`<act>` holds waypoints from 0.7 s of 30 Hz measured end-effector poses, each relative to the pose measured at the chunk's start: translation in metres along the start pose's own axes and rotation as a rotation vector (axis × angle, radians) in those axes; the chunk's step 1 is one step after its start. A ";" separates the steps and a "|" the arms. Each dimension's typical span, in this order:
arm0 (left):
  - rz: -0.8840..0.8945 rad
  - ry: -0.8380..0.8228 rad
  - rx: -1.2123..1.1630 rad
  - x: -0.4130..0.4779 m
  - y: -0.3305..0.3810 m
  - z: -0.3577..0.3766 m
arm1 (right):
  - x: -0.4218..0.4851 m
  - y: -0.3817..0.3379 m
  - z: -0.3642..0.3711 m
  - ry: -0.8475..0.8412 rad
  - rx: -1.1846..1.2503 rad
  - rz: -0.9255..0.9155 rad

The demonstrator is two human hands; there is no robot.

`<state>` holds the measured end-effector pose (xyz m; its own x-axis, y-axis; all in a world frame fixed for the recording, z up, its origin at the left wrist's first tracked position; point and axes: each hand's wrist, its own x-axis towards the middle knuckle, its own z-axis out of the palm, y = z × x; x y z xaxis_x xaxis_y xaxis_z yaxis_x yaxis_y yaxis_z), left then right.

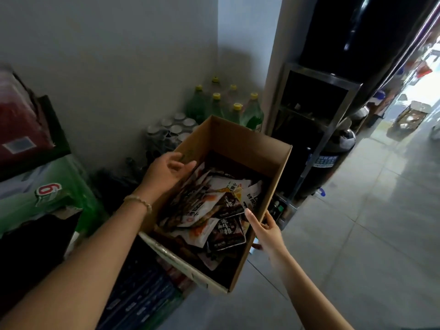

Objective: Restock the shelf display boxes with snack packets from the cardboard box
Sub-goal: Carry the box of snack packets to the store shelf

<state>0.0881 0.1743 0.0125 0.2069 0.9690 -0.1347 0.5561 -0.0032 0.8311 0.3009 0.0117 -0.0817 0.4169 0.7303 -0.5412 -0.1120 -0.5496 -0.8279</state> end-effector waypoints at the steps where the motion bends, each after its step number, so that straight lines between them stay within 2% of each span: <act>1: -0.033 0.045 0.129 0.016 -0.009 -0.008 | 0.005 -0.006 -0.002 -0.004 -0.056 0.015; 3: -0.104 0.046 0.468 0.044 -0.033 -0.017 | 0.013 -0.020 -0.006 -0.025 -0.173 0.043; 5: -0.167 -0.058 0.649 0.069 -0.050 -0.019 | 0.021 -0.031 -0.010 -0.021 -0.249 0.091; 8: -0.186 -0.247 0.629 0.092 -0.054 -0.012 | 0.033 -0.043 -0.019 -0.020 -0.361 0.185; 11: -0.117 -0.285 0.815 0.103 -0.052 -0.014 | 0.038 -0.057 -0.022 -0.095 -0.462 0.205; 14: -0.104 -0.354 0.992 0.112 -0.047 -0.021 | 0.043 -0.063 -0.020 -0.047 -0.564 0.213; 18: -0.141 -0.547 1.054 0.124 -0.047 -0.028 | 0.046 -0.062 -0.023 -0.065 -0.587 0.295; 21: -0.121 -0.617 1.072 0.131 -0.045 -0.030 | 0.044 -0.068 -0.025 -0.115 -0.595 0.365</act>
<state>0.0665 0.3084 -0.0262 0.2907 0.7002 -0.6521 0.9148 -0.4032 -0.0252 0.3495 0.0714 -0.0458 0.3454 0.4771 -0.8081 0.2992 -0.8722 -0.3871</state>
